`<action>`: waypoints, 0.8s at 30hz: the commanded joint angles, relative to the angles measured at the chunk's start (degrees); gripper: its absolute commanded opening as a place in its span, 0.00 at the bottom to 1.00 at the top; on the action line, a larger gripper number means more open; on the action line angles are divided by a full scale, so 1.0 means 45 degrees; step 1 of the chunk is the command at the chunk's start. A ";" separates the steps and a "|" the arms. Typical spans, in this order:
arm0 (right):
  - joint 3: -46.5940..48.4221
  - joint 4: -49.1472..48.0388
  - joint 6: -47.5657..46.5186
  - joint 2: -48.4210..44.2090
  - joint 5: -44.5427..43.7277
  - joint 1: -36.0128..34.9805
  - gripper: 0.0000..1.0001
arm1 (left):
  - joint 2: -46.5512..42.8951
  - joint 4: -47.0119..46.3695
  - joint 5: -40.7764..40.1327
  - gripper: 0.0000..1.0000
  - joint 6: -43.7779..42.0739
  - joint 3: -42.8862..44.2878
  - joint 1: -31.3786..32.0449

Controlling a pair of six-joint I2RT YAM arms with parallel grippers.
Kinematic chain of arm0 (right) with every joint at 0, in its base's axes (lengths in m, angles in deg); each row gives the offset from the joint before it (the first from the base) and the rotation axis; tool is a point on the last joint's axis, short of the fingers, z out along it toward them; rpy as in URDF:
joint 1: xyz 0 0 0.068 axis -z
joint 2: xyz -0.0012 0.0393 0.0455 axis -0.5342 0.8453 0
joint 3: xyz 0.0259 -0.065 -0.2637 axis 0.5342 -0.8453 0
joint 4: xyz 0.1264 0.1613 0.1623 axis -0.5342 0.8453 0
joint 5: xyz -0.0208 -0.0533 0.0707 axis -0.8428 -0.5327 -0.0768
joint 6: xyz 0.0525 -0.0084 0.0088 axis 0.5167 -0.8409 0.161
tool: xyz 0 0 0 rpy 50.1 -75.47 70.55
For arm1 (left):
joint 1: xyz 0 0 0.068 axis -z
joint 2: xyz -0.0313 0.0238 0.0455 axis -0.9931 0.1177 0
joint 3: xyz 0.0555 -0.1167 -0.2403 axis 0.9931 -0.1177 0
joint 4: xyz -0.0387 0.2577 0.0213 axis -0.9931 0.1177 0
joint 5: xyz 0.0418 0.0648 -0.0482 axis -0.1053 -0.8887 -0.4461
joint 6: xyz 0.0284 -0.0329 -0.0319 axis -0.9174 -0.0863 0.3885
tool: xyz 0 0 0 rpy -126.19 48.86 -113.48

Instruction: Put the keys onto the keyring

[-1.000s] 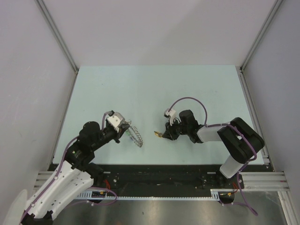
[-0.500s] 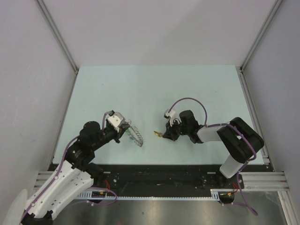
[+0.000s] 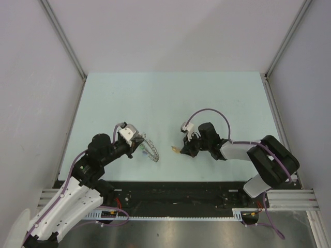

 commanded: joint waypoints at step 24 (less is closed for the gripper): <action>0.4054 0.9143 -0.2253 -0.8548 -0.5196 -0.4659 0.00 | 0.4647 0.0981 0.7311 0.00 -0.4532 0.3567 0.0905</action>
